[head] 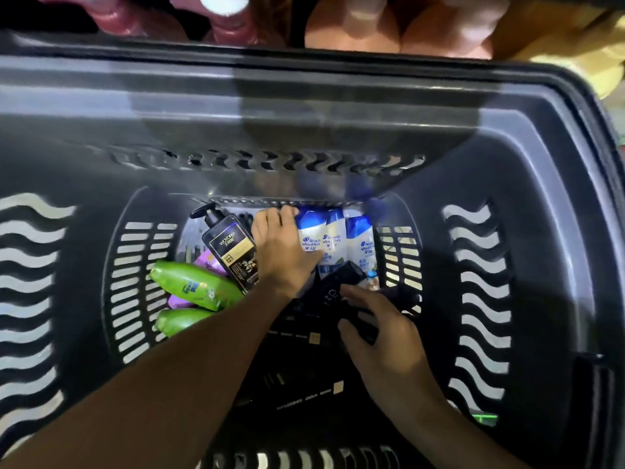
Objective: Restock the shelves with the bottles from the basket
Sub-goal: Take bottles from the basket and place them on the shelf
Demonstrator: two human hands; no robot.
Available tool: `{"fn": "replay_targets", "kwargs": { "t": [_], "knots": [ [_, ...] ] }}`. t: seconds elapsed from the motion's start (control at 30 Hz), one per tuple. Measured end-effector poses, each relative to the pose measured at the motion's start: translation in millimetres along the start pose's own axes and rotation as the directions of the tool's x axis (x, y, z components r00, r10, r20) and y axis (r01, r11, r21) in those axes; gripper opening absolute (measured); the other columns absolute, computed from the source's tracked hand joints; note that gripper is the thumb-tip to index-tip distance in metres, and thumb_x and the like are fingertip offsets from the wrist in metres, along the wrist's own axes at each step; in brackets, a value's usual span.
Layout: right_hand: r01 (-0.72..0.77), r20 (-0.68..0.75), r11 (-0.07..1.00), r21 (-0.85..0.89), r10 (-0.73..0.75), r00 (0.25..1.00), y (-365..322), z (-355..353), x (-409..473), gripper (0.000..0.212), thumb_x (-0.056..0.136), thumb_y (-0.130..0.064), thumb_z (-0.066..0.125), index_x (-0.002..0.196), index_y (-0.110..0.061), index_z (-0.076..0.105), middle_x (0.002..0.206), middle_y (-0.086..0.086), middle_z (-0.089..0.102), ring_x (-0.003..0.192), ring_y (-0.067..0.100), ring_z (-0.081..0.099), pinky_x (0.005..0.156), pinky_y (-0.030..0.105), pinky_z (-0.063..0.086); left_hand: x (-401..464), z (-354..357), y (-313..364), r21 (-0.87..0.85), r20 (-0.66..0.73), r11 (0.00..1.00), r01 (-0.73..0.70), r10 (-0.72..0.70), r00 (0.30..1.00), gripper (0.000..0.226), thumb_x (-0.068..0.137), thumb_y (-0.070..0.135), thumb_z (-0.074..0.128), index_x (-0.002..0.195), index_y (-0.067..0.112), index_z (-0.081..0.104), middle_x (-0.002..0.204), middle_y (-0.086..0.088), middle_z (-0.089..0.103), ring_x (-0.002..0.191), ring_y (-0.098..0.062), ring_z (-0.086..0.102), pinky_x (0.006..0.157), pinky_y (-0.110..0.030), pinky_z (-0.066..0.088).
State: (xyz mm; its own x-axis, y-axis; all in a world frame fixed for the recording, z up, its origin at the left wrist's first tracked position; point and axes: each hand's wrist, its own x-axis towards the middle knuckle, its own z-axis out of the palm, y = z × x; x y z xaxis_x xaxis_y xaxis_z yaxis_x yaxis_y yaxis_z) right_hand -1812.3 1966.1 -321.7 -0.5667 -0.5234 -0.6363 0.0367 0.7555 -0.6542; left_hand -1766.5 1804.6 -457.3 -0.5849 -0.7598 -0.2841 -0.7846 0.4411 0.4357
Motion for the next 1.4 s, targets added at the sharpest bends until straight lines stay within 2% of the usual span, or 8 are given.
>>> {"fn": "replay_targets", "kwargs": {
  "t": [0.2, 0.37, 0.53, 0.73, 0.83, 1.07, 1.27, 1.4],
  "knots": [
    [0.06, -0.084, 0.998, -0.004, -0.06, 0.995, -17, -8, 24, 0.04, 0.092, -0.004, 0.065, 0.126, -0.025, 0.065, 0.112, -0.02, 0.069, 0.106, -0.011, 0.061, 0.092, 0.004, 0.044, -31, -39, 0, -0.298, 0.262, 0.953, -0.045, 0.127, 0.957, 0.05, 0.086, 0.041, 0.077, 0.118, 0.024, 0.043, 0.11, 0.0, 0.066, 0.101, -0.024, 0.062, 0.079, -0.034, 0.048],
    [0.015, -0.042, 0.986, -0.163, -0.022, 0.999, -26, -16, 65, 0.044, 0.093, -0.011, 0.064, 0.136, -0.02, 0.058, 0.12, -0.004, 0.067, 0.087, -0.01, 0.062, 0.079, -0.001, 0.04, -46, -63, -16, -0.473, 0.202, 0.879, -0.064, 0.179, 0.963, 0.032, 0.085, 0.02, 0.079, 0.104, 0.015, 0.054, 0.096, 0.006, 0.066, 0.085, -0.018, 0.062, 0.078, -0.033, 0.048],
    [0.038, 0.052, 0.906, -0.422, -0.018, 0.999, -18, -4, 120, 0.047, 0.088, -0.018, 0.071, 0.132, -0.013, 0.057, 0.124, 0.006, 0.063, 0.115, 0.023, 0.061, 0.095, 0.027, 0.047, -41, -69, -22, -0.423, 0.228, 0.9, -0.105, 0.218, 0.949, 0.035, 0.078, 0.008, 0.082, 0.098, 0.02, 0.056, 0.089, 0.016, 0.061, 0.078, -0.006, 0.054, 0.067, -0.021, 0.039],
    [-0.002, -0.11, 0.77, -0.638, -0.089, 0.99, -1, 23, 153, 0.053, 0.094, -0.05, 0.06, 0.127, -0.008, 0.058, 0.128, 0.011, 0.059, 0.127, 0.026, 0.046, 0.109, 0.036, 0.036, -38, -62, -34, -0.467, 0.234, 0.879, -0.103, 0.234, 0.944, 0.038, 0.074, 0.011, 0.084, 0.098, 0.026, 0.06, 0.091, 0.015, 0.065, 0.083, -0.012, 0.061, 0.076, -0.03, 0.049],
    [-0.099, -0.163, 0.66, -0.745, -0.035, 0.986, 3, 47, 165, 0.077, 0.092, -0.067, 0.05, 0.137, -0.004, 0.049, 0.142, 0.015, 0.05, 0.137, 0.029, 0.037, 0.118, 0.038, 0.027, -39, -59, -40, -0.5, 0.214, 0.856, -0.129, 0.267, 0.94, 0.041, 0.073, 0.008, 0.084, 0.102, 0.026, 0.062, 0.095, 0.015, 0.065, 0.087, -0.011, 0.062, 0.081, -0.033, 0.052],
    [-0.205, -0.378, 0.796, -0.57, -0.033, 0.925, 13, 70, 174, 0.082, 0.072, -0.051, 0.081, 0.13, -0.004, 0.049, 0.137, 0.013, 0.049, 0.137, 0.029, 0.034, 0.12, 0.036, 0.023, -45, -57, -43, -0.518, 0.159, 0.848, -0.114, 0.226, 0.961, 0.046, 0.07, 0.005, 0.086, 0.105, 0.024, 0.065, 0.1, 0.016, 0.068, 0.092, -0.009, 0.065, 0.087, -0.032, 0.053],
    [-0.043, -0.294, 0.927, -0.373, -0.075, 0.953, -2, 42, 141, 0.076, 0.06, -0.043, 0.092, 0.121, -0.014, 0.057, 0.12, 0.004, 0.058, 0.122, 0.025, 0.05, 0.11, 0.041, 0.039, -34, -78, -34, -0.477, 0.195, 0.855, -0.202, 0.327, 0.925, 0.04, 0.074, 0.021, 0.088, 0.109, 0.022, 0.068, 0.102, 0.012, 0.072, 0.092, -0.008, 0.066, 0.086, -0.033, 0.053],
    [0.059, -0.237, 0.952, -0.301, -0.135, 0.962, -11, 13, 123, 0.059, 0.059, -0.039, 0.092, 0.108, -0.021, 0.066, 0.107, -0.002, 0.061, 0.103, 0.017, 0.055, 0.091, 0.03, 0.049, -30, -107, -21, -0.481, 0.215, 0.863, -0.154, 0.286, 0.934, 0.038, 0.077, 0.033, 0.087, 0.109, 0.029, 0.067, 0.096, 0.012, 0.073, 0.089, -0.008, 0.068, 0.084, -0.036, 0.055]
  ]
}}
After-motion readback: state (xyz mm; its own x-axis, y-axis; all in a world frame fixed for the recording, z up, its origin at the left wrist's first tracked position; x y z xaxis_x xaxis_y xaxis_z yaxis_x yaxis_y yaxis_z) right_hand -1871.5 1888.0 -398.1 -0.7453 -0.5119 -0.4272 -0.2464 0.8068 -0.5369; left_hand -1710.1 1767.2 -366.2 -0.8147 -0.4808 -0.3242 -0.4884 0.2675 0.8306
